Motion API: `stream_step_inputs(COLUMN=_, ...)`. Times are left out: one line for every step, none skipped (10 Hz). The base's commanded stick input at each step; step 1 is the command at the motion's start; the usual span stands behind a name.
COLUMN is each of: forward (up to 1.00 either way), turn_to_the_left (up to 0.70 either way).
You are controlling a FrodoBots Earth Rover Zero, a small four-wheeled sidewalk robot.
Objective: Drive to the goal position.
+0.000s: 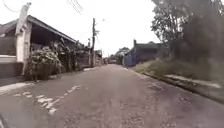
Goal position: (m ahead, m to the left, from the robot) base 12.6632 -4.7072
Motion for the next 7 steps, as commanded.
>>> stream_step_inputs(forward=0.7, turn_to_the_left=0.0)
stream_step_inputs(forward=0.7, turn_to_the_left=0.0)
stream_step_inputs(forward=0.7, turn_to_the_left=0.0)
stream_step_inputs(forward=0.7, turn_to_the_left=0.0)
stream_step_inputs(forward=0.7, turn_to_the_left=0.0)
stream_step_inputs(forward=0.7, turn_to_the_left=0.0)
stream_step_inputs(forward=0.7, turn_to_the_left=0.0)
